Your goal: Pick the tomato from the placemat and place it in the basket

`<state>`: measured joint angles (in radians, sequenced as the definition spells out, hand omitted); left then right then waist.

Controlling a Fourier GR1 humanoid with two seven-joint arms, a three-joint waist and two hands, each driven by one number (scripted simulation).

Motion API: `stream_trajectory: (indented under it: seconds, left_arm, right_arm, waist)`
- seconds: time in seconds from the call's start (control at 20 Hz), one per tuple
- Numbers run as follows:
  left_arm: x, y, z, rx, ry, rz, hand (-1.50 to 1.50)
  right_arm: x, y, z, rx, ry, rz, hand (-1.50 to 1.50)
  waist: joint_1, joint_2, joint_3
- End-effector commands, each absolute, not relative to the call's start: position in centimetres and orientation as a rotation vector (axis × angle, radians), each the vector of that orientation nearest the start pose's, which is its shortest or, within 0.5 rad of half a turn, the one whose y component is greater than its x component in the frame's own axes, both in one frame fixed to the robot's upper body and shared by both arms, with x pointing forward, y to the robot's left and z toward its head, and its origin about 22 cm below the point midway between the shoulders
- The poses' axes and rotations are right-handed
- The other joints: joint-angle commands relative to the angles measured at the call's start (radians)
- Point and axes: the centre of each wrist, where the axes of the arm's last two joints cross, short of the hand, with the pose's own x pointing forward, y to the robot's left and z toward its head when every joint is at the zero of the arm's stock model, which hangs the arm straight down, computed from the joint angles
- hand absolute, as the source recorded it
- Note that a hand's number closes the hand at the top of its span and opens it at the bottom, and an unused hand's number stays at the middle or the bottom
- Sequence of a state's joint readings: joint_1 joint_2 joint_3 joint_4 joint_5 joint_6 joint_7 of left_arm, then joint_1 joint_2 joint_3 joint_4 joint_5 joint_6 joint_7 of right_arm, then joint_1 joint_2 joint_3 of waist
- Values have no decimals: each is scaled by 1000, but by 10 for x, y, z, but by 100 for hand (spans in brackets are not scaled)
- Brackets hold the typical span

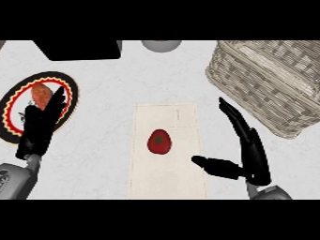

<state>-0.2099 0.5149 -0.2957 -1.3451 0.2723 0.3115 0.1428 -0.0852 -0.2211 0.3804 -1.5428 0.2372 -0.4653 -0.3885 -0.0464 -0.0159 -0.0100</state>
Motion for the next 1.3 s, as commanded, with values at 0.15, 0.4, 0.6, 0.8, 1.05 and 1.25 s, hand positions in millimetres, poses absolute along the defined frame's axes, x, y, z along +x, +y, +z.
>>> stream_trajectory:
  seconds: [0.15, 0.4, 0.6, 0.8, 1.05, 1.25]
  left_arm:
    - [289, 292, 28, 307, -1350, -191, 0]
    - [289, 279, 24, 286, -1345, -197, 0]
    - [285, 286, 25, 276, -1344, -205, 0]
    - [303, 273, 28, 273, -1358, -201, 0]
    - [306, 292, 35, 247, -1353, -209, 0]
    - [295, 263, 27, 286, -1364, -211, 0]
  right_arm:
    - [226, -218, 33, -438, -1692, 920, -150]
    - [197, -193, 102, -321, -1604, 1036, -150]
    - [170, -182, 140, -327, -1555, 987, -150]
    - [185, -176, 144, -354, -1552, 939, -150]
    - [180, -169, 153, -441, -1598, 863, -150]
    - [167, -158, 111, -456, -1600, 842, -150]
  waist:
    - [10, 1, 0]
    - [15, 4, 4]
    - [36, 10, 8]
    - [43, 16, 10]
    - [44, 16, 10]
    - [43, 15, 10]
